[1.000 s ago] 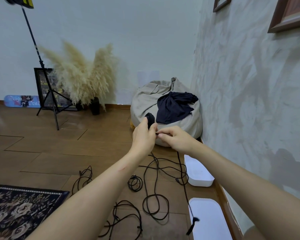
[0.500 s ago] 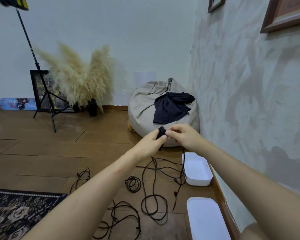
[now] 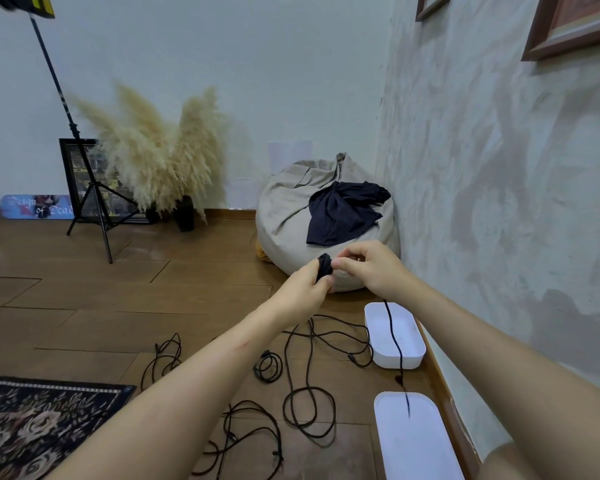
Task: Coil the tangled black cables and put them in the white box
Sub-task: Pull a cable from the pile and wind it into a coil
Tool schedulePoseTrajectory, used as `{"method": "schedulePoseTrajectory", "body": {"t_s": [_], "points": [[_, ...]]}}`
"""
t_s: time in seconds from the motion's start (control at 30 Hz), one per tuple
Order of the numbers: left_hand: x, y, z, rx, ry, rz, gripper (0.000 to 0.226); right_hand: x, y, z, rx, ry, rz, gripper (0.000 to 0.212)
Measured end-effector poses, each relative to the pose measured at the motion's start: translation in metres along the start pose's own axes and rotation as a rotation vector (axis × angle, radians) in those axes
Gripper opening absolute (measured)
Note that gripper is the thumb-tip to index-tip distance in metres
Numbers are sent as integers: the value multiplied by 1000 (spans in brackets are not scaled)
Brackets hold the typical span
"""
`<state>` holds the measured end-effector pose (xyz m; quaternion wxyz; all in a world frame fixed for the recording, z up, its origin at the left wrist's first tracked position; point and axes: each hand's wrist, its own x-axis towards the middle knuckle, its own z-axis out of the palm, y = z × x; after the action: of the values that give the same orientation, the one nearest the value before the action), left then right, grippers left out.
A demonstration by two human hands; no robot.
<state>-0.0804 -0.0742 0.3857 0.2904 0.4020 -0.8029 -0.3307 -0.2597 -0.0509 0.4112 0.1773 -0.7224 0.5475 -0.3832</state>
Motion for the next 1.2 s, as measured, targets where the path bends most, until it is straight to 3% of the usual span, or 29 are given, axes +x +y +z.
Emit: {"method": "schedulePoseTrajectory", "body": {"t_s": [0.37,0.57,0.73,0.83,1.0,1.2], "points": [[-1,6,-1,-53,3,34,11,1,1,-6,58,41,-15,10],[-1,6,-1,-36,-9,61,19,0,4,-12,59,25,-39,8],[-6,17,-7,-147,-15,138,29,-2,5,-16,241,66,10,11],[-5,15,-9,-92,-48,132,31,-3,4,-17,237,75,14,7],[-7,13,-4,-32,-19,96,21,-1,-1,-15,148,75,-28,9],[-6,19,1,-43,95,85,13,0,-6,-17,219,115,-24,12]]}}
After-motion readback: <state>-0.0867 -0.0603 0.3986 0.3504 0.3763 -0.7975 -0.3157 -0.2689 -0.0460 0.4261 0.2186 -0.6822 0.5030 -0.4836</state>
